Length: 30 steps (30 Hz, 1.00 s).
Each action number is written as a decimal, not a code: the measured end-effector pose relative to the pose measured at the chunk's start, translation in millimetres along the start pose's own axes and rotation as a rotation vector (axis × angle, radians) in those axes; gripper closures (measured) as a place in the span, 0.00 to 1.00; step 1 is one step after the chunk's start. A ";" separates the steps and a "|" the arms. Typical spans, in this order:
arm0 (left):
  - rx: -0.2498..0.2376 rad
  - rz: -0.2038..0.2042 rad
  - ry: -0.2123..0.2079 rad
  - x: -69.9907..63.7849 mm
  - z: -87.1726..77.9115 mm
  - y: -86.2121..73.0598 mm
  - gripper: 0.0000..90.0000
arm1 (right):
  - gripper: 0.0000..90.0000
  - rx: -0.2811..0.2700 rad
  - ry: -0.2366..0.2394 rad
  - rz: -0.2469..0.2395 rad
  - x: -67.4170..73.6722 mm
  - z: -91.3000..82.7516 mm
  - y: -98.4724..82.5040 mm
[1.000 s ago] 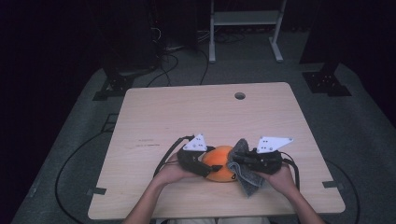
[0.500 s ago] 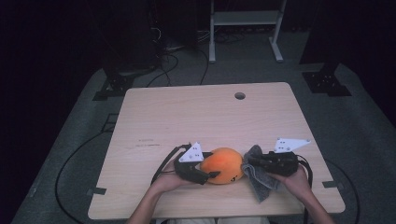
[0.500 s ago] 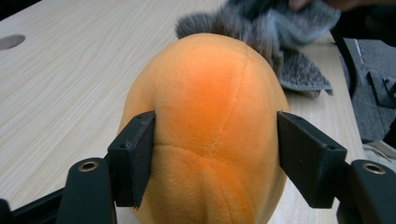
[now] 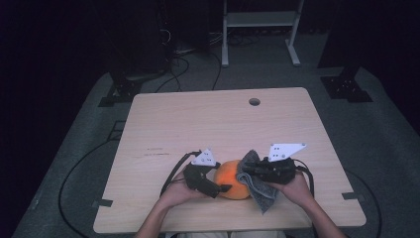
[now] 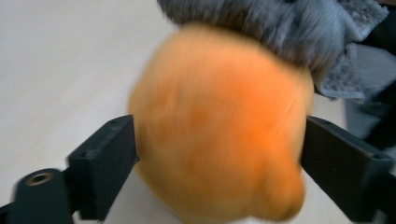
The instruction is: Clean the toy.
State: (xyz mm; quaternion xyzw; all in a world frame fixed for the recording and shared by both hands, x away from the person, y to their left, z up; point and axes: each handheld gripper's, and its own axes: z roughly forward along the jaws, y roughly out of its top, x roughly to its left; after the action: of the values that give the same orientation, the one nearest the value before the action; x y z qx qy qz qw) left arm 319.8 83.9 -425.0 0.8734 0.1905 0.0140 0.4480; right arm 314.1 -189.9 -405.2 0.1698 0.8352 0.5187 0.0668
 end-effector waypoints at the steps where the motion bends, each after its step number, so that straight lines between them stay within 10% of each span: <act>1: -0.017 0.006 0.002 -0.5 0.6 -1.9 0.20 | 0.90 -0.002 -0.002 0.003 -0.7 -1.5 -2.2; 11: -0.024 0.105 0.014 -10.6 1.4 7.8 0.34 | 0.90 0.049 -0.096 0.079 -9.2 -40.2 -43.5; 22: 0.003 0.229 0.017 -25.4 7.2 19.3 0.35 | 0.90 0.027 -0.026 -0.108 23.2 -18.1 21.8; 27: -0.005 0.048 0.045 -14.4 10.0 10.7 0.10 | 0.90 0.058 -0.022 -0.091 18.3 -3.4 19.4; 30: -0.036 -0.007 0.000 -9.8 12.9 2.3 0.19 | 0.90 0.046 -0.020 -0.074 16.8 -5.1 11.5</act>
State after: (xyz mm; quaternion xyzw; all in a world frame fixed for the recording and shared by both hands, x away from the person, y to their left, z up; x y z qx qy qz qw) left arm 314.0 69.3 -429.4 0.8646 0.1934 0.0160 0.4635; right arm 299.5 -183.6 -391.6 0.1454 0.8519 0.4949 0.0906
